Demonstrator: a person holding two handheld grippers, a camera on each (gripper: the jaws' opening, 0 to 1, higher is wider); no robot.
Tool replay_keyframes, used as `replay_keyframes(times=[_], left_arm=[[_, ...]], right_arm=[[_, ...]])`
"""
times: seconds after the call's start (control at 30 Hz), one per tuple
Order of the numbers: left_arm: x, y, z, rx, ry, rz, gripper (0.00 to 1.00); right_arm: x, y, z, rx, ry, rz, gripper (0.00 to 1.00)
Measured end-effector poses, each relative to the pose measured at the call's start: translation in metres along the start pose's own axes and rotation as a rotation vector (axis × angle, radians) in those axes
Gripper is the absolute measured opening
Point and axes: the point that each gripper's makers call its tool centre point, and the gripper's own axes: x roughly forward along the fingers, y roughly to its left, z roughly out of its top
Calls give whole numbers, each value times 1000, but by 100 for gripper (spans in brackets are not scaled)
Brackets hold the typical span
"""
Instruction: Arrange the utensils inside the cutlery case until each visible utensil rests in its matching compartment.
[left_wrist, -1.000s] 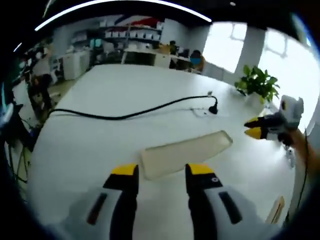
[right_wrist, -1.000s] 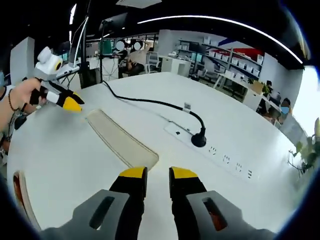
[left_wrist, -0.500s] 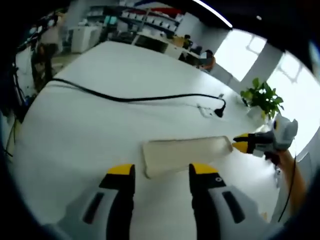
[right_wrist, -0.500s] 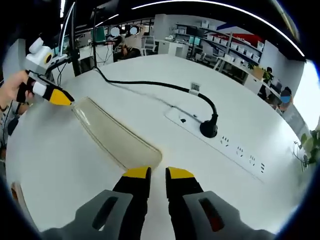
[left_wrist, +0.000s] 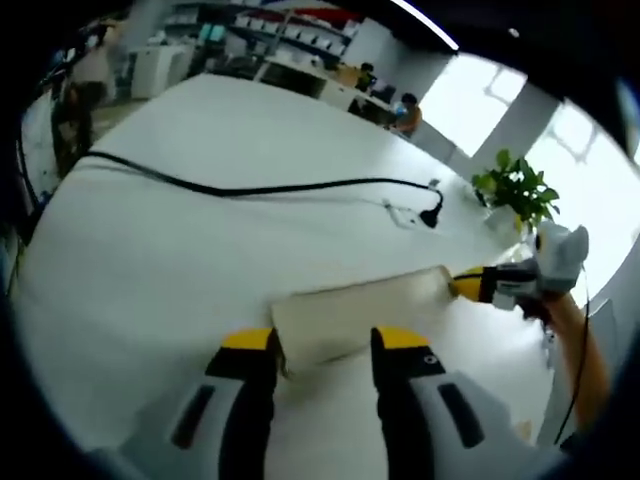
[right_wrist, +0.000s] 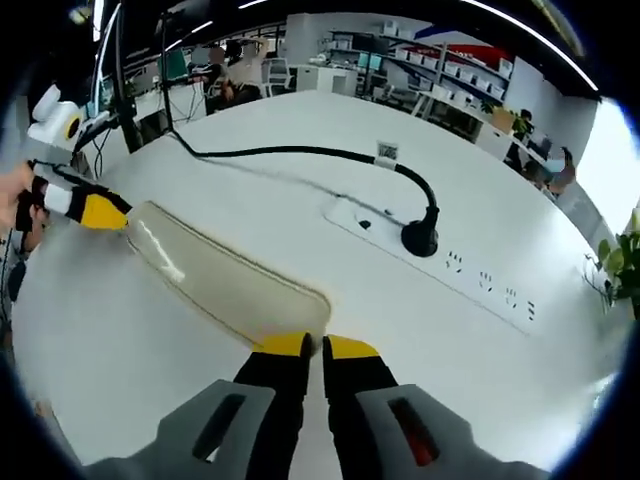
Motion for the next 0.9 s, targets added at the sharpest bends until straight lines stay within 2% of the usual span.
replay_keyframes(times=[0.03, 0.1, 0.2, 0.27, 0.3, 0.4, 0.43, 0.57, 0.6, 0.67, 0.73, 0.83, 0.9], left_arm=[[1, -1, 1, 0, -5, 1, 41], [2, -1, 1, -9, -8, -1, 42], [3, -4, 6, -150, -42, -35, 44], [0, -3, 9, -187, -46, -85, 46], [-1, -1, 11, -189, -57, -95, 45], [-5, 0, 13, -321, -74, -179, 40], [-7, 0, 15, -336, -91, -200, 38], [-20, 3, 30, -437, -150, -287, 21], [-23, -1, 34, -474, -157, -326, 19], [-24, 1, 37, -485, -155, -345, 19], [-20, -5, 36, -480, -150, -368, 17], [-14, -31, 31, -548, -104, -478, 14], [-7, -38, 30, -551, -100, -479, 9]], right_arm=[[0, 0, -2, 24, 7, -17, 3], [0, 0, -1, 17, 10, -27, 3], [1, -2, -1, 21, 4, -41, 3], [1, -4, -2, 29, -7, -36, 3], [1, -5, -2, 41, -14, -29, 3], [0, -6, -3, 63, -34, -24, 2], [2, -7, -2, 58, -40, -22, 2], [2, -9, -4, 58, -62, -11, 2], [2, -8, -5, 56, -65, -8, 2], [2, -8, -5, 44, -75, 0, 2], [2, -9, -5, 45, -81, 6, 2], [2, -7, -7, 43, -90, 12, 2], [1, -6, -8, 34, -95, 18, 2]])
